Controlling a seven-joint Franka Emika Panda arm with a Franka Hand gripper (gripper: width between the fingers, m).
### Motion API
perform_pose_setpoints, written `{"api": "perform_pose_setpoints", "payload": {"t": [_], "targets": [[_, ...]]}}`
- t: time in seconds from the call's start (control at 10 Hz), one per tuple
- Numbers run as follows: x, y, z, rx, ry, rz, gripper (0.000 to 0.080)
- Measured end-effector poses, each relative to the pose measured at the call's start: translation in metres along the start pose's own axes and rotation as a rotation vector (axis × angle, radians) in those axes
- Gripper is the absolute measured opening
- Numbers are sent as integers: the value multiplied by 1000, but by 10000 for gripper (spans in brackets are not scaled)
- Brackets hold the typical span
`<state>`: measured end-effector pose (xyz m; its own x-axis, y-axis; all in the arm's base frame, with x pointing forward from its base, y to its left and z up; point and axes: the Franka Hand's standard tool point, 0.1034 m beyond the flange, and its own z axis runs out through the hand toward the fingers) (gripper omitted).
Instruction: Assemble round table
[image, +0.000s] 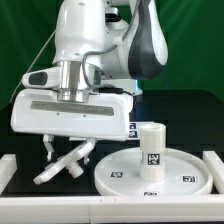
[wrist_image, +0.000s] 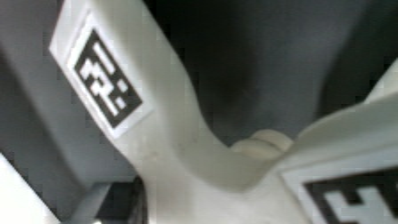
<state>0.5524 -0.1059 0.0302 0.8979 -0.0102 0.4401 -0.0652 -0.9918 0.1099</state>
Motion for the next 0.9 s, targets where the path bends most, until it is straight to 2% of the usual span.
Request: {"api": "perform_pose_setpoints", "payload": {"t": [0.1,0.2,0.3,0.4,0.5,0.7,0.9], "targets": [[0,0,0,1,-1,0,378],[-2,0,2,7,-13,-4,446],[-2,6,4,33,-47,-15,446],[0,7,0,64,-87,3,607],[2,4,-4,80,-105,3,638],[-2,6,-9,138,-190,24,647],[-1,-6,-20,190,-251,32,649]]}}
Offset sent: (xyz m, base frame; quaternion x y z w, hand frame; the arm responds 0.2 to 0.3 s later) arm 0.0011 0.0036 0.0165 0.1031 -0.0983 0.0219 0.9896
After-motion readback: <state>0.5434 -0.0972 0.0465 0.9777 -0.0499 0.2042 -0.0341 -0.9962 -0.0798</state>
